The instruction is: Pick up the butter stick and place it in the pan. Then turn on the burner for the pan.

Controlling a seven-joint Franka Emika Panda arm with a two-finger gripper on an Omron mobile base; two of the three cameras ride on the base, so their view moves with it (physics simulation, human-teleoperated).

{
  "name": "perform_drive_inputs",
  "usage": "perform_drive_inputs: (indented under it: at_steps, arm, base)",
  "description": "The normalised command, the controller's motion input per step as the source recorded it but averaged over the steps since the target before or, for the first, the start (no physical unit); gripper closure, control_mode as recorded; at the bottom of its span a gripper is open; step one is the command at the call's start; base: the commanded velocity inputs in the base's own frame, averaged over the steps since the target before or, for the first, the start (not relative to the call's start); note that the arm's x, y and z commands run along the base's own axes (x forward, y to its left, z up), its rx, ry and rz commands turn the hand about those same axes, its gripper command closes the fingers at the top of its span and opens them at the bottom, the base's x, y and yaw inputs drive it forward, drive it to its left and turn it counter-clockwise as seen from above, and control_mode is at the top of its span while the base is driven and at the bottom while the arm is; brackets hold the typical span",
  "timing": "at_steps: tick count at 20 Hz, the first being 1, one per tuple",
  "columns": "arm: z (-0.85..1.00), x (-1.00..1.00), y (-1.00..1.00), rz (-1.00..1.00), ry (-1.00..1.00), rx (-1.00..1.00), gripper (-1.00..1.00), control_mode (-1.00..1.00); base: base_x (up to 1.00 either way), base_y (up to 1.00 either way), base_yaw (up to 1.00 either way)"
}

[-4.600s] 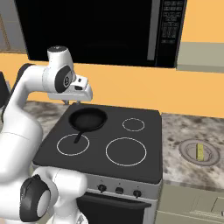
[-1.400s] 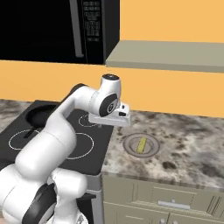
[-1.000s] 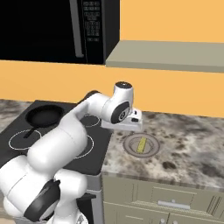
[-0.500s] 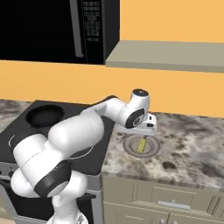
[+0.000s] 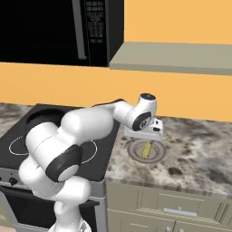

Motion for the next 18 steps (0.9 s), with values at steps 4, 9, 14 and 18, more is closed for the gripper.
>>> perform_drive_inputs:
  at_steps: [4, 9, 14, 18]
  arm:
    - [-0.26, 0.26, -0.05, -0.03, 0.00, 0.04, -1.00, -1.00]
    - [-0.30, 0.04, -0.21, 0.00, 0.00, 0.05, -1.00, -1.00]
    - [-0.31, 0.01, -0.19, 0.00, 0.00, 0.01, -1.00, -1.00]
    - [-0.24, 0.05, -0.01, 0.00, 0.00, 0.00, -1.00, -1.00]
  base:
    - [0.00, 0.00, 0.00]
    - [0.00, 0.00, 0.00]
    - [0.00, 0.00, 0.00]
    - [0.00, 0.00, 0.00]
